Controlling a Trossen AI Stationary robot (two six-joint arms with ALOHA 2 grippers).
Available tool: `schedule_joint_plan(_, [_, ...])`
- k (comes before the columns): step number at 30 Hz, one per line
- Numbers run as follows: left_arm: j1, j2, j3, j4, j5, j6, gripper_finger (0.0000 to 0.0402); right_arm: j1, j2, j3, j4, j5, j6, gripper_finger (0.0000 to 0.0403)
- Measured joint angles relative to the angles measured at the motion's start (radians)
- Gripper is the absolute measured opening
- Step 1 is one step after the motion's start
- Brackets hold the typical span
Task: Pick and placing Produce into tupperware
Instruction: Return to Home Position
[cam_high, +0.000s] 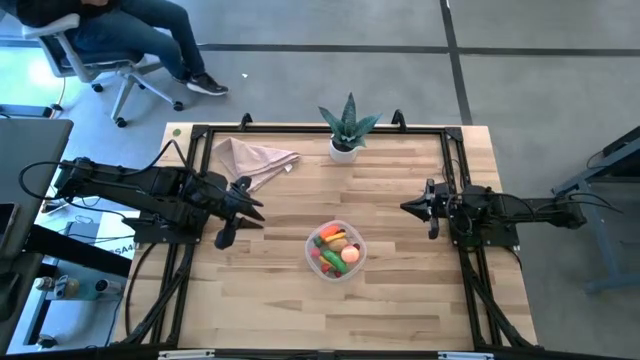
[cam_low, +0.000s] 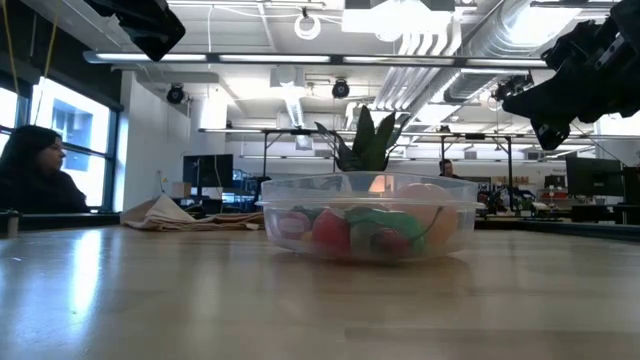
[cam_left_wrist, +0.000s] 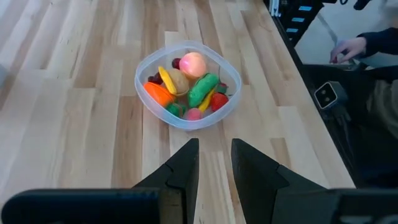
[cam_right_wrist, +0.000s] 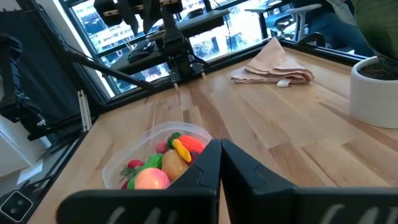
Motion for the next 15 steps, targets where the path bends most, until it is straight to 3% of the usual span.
schedule_joint_plan(15, [0.0,0.0,0.0,-0.003,-0.02,-0.018,0.0083,0.0,0.0,0.0,0.0,0.0,0.0,0.0])
